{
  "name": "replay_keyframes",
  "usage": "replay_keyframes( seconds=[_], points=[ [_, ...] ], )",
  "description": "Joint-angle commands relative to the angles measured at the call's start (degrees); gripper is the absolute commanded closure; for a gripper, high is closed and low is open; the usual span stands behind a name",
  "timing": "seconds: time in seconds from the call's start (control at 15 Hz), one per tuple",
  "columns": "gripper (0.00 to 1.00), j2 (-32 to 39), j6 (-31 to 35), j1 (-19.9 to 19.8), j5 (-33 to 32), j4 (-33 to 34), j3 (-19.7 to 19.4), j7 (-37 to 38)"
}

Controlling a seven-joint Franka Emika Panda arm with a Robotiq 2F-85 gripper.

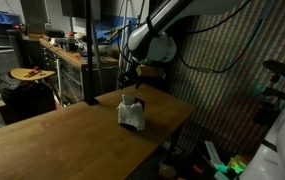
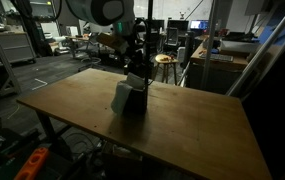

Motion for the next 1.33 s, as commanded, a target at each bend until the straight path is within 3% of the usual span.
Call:
replay_keyframes(
  seconds=[0.0, 0.73, 1.0, 1.13, 1.27],
  points=[
    [0.0, 2.19, 0.39, 0.51, 1.91, 2.42, 0.77, -0.78],
    [0.0, 9.21, 2.09, -0.31, 0.43, 4.32, 1.04, 0.86],
    [0.0, 7.55, 5.25, 3.06, -9.5, 3.02, -5.25, 17.95],
    [0.0, 7.52, 6.27, 8.01, -16.78, 2.95, -12.36, 26.62],
    [0.0, 7.53, 4.64, 10.71, -24.1, 3.6, -15.87, 35.3]
  ],
)
